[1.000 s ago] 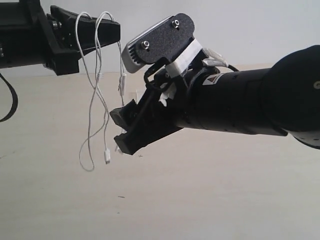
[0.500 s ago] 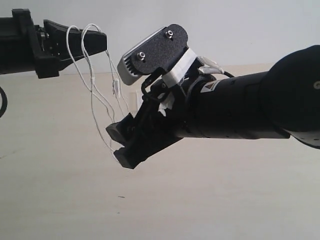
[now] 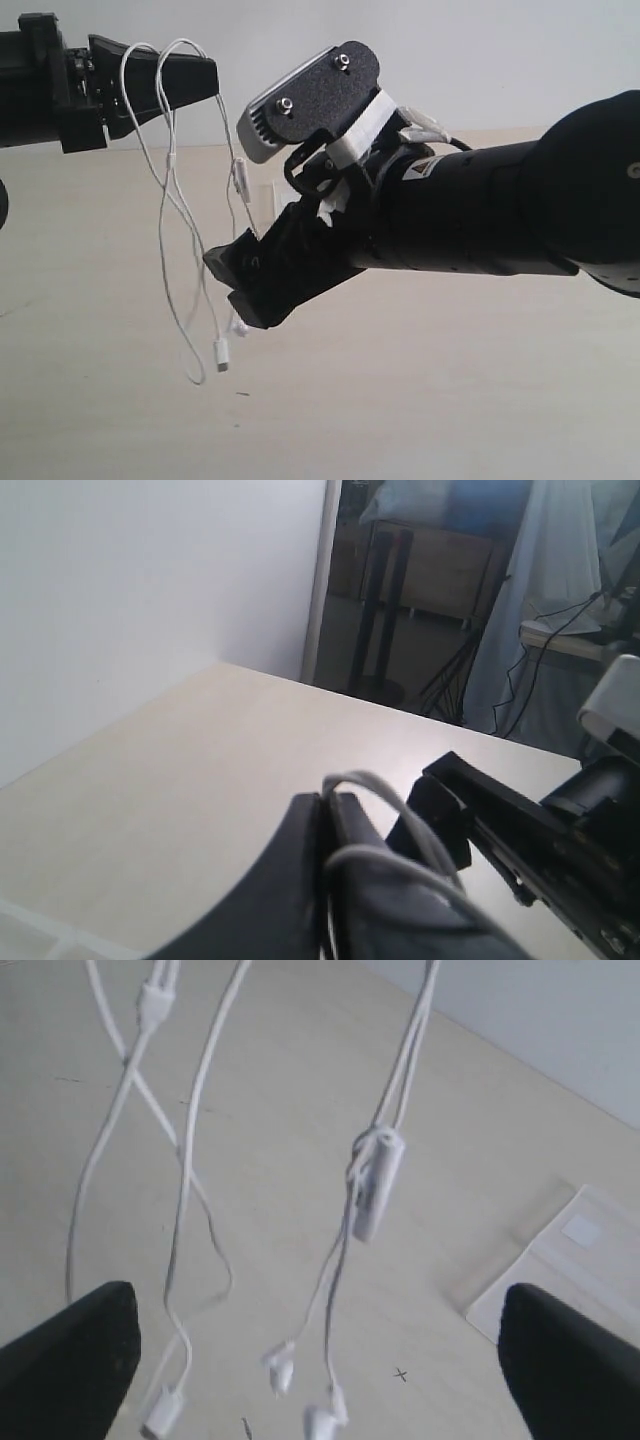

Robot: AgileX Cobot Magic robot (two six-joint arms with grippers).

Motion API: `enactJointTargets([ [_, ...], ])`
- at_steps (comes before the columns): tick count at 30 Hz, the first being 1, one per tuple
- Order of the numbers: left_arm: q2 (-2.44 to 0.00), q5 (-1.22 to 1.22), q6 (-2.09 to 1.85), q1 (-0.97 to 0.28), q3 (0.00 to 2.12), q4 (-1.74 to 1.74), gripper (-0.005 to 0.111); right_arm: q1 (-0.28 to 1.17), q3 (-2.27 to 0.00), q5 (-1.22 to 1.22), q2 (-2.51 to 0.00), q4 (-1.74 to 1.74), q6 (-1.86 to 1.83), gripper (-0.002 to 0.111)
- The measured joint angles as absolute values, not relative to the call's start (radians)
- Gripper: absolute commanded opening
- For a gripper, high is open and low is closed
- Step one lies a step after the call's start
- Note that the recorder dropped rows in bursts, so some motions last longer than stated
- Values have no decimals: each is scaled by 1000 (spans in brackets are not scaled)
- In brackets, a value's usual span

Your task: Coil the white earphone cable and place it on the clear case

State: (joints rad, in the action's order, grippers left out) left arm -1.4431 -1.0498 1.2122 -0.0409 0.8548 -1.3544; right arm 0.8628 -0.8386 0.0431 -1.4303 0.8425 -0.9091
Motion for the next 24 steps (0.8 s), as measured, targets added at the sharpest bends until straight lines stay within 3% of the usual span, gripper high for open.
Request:
enactJointTargets([
  [12,-1443,-983,1187,-121,857,-1343,0,863,-839,40,-1430,852,-909,92],
  [24,-1444,-913,1120,-122,857,-1190,0,863,-839,53,-1430,905,-909,92],
])
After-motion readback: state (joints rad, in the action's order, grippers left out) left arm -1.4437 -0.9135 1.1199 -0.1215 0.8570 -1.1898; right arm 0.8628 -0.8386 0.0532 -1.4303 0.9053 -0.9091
